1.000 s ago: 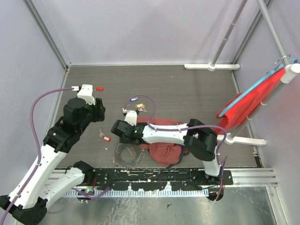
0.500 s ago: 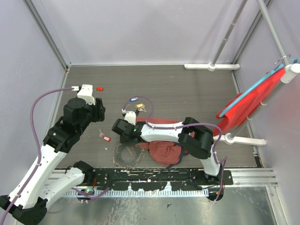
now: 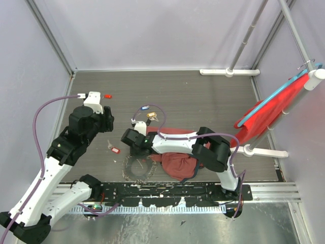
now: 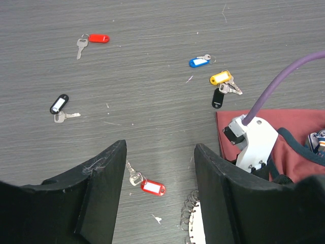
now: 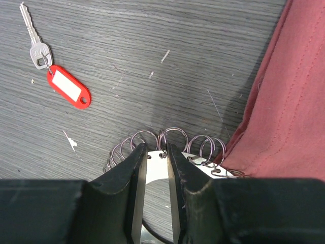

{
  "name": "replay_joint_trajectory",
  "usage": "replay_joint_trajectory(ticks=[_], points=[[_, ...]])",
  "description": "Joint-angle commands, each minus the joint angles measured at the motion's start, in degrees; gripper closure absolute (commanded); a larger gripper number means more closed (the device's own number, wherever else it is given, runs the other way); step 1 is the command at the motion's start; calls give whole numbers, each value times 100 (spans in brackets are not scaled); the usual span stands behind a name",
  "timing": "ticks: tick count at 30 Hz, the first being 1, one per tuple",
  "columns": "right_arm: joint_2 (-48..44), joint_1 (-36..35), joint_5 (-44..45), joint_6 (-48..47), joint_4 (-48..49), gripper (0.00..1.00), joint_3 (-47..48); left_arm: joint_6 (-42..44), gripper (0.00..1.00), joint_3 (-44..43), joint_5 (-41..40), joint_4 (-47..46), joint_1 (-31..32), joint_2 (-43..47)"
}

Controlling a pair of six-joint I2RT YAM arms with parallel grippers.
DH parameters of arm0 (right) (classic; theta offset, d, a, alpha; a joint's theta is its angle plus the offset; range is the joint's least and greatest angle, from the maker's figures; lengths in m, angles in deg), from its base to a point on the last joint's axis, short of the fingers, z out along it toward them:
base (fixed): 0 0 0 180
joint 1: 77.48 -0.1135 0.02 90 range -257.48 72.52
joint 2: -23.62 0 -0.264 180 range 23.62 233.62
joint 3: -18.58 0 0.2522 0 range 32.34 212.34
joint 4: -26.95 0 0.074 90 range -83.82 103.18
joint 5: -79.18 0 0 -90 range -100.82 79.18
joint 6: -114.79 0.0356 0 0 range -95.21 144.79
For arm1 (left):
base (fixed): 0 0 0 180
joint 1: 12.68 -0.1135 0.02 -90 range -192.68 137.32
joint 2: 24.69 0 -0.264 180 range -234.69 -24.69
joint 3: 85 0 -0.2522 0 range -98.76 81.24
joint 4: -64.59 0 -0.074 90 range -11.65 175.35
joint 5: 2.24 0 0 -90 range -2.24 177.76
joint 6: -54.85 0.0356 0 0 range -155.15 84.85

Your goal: Put the keys on the keyring

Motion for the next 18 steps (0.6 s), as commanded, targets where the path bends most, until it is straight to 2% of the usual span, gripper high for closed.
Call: replay_joint_trajectory(ticks=[1, 18], points=[[4, 40, -16, -49, 172, 72, 178, 39, 37, 61, -46, -173, -27, 40], [97, 68, -78, -43, 119, 77, 225, 51, 37, 73, -52, -170, -27, 67]])
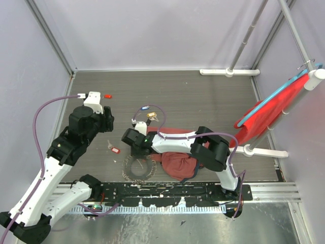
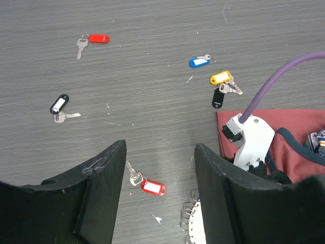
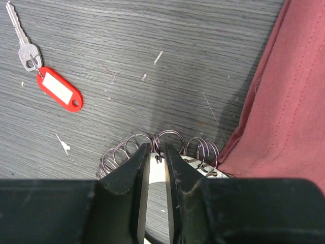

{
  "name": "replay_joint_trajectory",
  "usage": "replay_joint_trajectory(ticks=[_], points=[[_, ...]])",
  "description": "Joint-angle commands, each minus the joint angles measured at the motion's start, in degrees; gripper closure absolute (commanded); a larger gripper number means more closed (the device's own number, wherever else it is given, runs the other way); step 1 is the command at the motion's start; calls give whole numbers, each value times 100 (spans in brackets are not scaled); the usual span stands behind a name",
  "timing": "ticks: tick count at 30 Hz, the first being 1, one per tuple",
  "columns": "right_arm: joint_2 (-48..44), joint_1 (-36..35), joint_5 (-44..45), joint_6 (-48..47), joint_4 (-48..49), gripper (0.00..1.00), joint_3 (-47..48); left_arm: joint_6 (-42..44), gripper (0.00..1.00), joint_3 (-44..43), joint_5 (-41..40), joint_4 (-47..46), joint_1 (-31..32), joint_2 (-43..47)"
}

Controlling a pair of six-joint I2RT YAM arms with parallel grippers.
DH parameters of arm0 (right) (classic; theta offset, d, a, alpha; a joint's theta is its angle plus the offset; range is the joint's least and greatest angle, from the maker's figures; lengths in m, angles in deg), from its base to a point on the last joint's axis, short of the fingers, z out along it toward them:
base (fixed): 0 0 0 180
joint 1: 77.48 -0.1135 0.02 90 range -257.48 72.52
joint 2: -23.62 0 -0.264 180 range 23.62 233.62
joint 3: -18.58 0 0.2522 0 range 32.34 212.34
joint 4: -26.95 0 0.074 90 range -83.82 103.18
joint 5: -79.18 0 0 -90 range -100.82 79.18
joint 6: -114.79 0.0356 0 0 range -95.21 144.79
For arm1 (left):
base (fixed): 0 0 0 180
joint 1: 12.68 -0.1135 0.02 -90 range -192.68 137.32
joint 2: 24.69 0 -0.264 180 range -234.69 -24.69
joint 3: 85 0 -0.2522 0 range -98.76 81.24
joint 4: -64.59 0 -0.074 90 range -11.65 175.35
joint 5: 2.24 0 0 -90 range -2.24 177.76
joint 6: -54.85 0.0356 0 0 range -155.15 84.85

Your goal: Put the keys on the keyring

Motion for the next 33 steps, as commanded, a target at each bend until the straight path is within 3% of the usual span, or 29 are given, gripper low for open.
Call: replay_joint_trajectory(ticks=[1, 10, 24, 33], points=[[8, 16, 7, -48, 120, 78, 234, 46, 37, 73, -48, -169, -27, 69], [-157, 14, 48, -215, 279, 99, 114, 51, 37, 81, -75, -155, -27, 87], [-1908, 16, 177, -1974, 961, 99, -765, 38, 35, -136, 388, -94, -27, 371], [-3459, 19, -186, -3310, 1517, 99, -1526, 59, 18, -428, 1258, -73, -26, 854]])
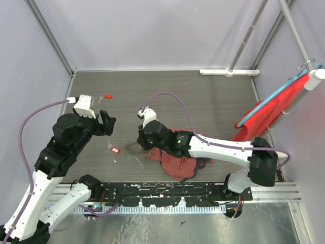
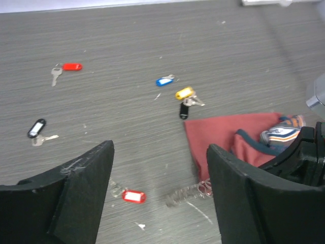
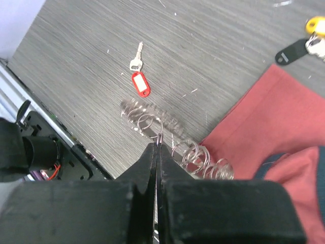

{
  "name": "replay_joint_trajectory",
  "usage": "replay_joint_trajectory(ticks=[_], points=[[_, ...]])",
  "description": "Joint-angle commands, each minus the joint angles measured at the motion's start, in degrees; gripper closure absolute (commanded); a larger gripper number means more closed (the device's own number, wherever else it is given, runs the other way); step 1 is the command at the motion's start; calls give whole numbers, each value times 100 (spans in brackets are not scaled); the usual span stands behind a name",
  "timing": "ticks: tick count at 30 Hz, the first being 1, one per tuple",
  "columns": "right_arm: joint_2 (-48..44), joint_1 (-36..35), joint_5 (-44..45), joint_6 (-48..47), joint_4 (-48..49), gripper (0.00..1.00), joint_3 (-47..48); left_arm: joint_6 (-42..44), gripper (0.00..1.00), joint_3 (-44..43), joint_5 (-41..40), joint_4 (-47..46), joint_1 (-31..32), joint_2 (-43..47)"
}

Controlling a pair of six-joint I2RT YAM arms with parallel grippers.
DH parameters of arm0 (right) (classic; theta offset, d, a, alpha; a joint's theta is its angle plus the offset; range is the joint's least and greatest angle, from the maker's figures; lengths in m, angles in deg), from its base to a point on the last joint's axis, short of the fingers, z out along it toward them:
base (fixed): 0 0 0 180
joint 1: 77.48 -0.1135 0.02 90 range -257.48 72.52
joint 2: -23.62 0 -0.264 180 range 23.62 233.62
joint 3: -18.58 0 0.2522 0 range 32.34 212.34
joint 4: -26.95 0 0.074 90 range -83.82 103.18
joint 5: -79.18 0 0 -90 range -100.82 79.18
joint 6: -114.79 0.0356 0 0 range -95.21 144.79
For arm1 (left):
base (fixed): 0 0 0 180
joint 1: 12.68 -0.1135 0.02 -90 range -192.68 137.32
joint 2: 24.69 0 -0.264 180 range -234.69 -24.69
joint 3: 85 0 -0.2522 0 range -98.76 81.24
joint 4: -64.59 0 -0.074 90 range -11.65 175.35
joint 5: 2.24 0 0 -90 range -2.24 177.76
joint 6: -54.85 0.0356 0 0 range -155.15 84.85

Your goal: Put the keys on the keyring

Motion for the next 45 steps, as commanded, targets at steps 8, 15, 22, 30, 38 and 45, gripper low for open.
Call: replay_joint_trajectory(ticks=[8, 15, 22, 30, 38, 45], points=[[-1399, 9, -459, -2128, 320, 99, 217, 119, 2, -688, 1917, -321, -22, 105], [-2268, 27, -699, -2978, 974, 99, 78, 167, 0, -1123, 2574, -488, -28, -84], [-2813, 35, -1371, -3195, 941, 99, 342, 248, 11, -1543, 3487, -552, -25, -139], [-3261, 36, -2736, -3662, 1764, 100, 59, -13, 18, -1818, 4649, -1007, -23, -127], [-3059, 36, -3650, -3692, 2052, 99, 287, -446, 32, -1795, 5858, -1635, -27, -101], [-3013, 35, -3870, -3665, 2128, 99, 411, -611, 47, -1770, 6221, -1848, -23, -166]])
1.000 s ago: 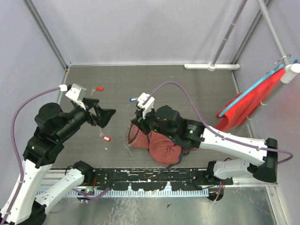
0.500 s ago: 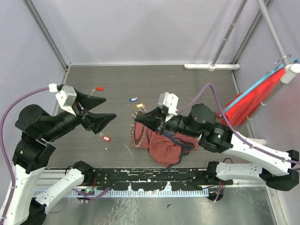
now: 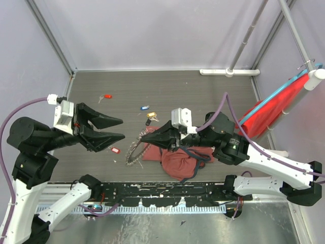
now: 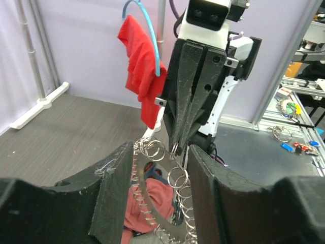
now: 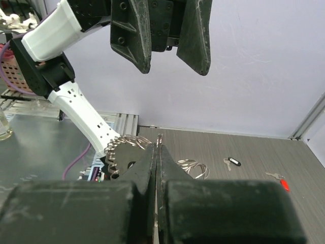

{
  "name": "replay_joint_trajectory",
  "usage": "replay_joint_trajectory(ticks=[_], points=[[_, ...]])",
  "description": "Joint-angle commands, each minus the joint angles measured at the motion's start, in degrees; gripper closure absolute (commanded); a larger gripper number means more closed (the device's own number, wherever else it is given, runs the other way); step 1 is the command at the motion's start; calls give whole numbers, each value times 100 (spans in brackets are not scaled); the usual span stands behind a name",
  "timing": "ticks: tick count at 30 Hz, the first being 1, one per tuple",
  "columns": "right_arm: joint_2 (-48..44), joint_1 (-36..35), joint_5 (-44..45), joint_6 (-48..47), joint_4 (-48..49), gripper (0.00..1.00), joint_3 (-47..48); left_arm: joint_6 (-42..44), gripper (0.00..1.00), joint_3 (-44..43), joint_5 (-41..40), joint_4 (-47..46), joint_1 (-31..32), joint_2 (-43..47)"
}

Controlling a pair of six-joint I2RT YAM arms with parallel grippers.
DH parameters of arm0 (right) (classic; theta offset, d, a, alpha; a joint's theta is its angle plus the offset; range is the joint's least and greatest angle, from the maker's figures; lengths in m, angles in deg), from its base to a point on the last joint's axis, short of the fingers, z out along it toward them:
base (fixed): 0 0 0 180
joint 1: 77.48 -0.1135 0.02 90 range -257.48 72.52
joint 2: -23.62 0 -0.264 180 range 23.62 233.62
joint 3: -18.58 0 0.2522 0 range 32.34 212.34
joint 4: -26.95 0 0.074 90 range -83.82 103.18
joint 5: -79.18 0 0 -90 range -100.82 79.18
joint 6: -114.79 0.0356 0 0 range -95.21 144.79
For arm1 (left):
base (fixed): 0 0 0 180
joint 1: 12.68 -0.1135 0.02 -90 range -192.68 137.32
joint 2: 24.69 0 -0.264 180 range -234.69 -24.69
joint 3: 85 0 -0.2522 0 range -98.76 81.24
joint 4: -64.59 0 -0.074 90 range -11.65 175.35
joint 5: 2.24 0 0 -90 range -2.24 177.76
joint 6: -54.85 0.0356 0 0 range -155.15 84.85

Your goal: Put the keys on the keyring

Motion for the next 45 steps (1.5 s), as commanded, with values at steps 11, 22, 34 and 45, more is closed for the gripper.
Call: replay_joint_trajectory(ticks=[11, 22, 34, 45], points=[[-46, 18, -245, 127, 738, 99, 409, -328, 52, -68, 562, -230, -27, -360], [-184, 18, 172, 203, 418, 99, 483, -91, 64, -278, 22, 222, -19, -328], [-782, 18, 938, 38, -715, 99, 414, -287, 65, -107, -283, -91, 365, -435], [-1031, 19, 1302, -105, -1443, 99, 528, 516, 65, -43, -1712, -6, 2216, -746]])
